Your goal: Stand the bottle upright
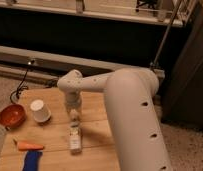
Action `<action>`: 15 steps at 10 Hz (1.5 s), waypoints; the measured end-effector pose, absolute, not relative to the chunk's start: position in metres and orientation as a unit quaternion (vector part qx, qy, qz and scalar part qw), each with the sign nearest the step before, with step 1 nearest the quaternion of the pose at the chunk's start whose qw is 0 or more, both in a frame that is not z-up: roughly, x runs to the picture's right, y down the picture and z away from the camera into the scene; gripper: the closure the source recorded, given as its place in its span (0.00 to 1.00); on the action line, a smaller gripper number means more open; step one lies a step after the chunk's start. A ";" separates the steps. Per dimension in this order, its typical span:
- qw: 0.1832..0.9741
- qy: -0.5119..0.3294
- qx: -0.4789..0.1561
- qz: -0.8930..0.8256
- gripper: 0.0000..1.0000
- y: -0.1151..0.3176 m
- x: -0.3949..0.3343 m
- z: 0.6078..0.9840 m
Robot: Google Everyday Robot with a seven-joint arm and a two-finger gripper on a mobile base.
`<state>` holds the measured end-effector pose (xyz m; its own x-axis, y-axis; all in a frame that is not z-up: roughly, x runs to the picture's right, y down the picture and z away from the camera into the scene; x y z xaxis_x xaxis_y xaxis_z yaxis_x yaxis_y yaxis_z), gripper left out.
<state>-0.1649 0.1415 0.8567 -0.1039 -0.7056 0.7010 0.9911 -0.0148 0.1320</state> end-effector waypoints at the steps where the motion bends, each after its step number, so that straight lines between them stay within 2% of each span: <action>1: 0.629 -0.312 -0.232 -0.674 0.48 0.141 -0.164 0.855; 10: 0.620 -0.321 -0.256 -0.669 0.48 0.164 -0.167 0.862; 11: 0.621 -0.318 -0.260 -0.667 0.50 0.166 -0.164 0.864; 13: 0.624 -0.316 -0.261 -0.665 0.66 0.167 -0.164 0.866; 15: 0.628 -0.312 -0.259 -0.665 0.70 0.165 -0.164 0.867</action>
<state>-0.1644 0.1646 0.8670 -0.0786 -0.6724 0.7360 0.9957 -0.0172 0.0907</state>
